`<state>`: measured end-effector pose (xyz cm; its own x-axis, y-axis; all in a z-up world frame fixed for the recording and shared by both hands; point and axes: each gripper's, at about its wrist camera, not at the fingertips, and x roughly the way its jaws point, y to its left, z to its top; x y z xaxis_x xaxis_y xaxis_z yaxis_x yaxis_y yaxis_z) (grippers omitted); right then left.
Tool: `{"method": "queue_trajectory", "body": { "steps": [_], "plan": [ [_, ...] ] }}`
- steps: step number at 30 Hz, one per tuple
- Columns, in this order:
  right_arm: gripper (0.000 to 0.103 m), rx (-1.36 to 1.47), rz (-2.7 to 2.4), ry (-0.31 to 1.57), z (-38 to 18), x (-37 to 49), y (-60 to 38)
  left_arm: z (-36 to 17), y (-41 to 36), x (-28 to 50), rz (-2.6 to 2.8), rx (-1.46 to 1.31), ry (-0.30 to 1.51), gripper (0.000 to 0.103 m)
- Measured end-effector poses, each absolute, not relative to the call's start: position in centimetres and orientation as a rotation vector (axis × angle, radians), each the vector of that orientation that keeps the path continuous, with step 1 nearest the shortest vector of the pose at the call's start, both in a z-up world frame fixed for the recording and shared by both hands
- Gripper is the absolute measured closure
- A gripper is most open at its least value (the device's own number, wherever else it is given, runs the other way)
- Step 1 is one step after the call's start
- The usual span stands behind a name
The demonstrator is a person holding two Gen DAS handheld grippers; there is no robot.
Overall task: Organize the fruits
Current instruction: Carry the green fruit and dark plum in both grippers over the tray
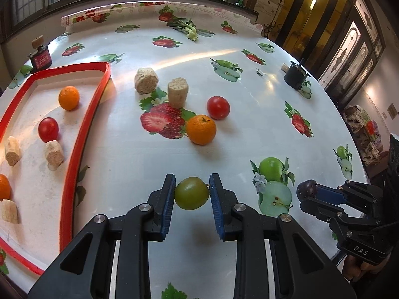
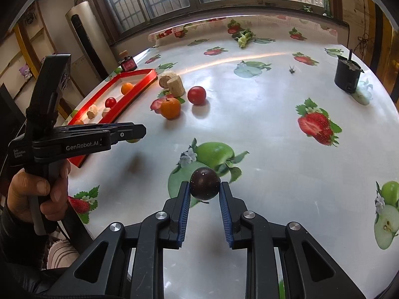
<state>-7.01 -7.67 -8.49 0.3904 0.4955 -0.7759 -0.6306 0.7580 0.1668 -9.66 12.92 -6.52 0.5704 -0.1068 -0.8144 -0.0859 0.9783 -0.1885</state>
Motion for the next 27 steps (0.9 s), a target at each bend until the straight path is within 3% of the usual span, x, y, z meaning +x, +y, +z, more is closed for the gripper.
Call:
{"method": "queue_trajectory", "body": {
  "steps": [27],
  "plan": [
    [0.079, -0.259, 0.955, 0.88, -6.5, -7.4, 6.2, -3.7, 22.6, -15.7, 0.28, -0.251, 0.861, 0.078]
  ]
}}
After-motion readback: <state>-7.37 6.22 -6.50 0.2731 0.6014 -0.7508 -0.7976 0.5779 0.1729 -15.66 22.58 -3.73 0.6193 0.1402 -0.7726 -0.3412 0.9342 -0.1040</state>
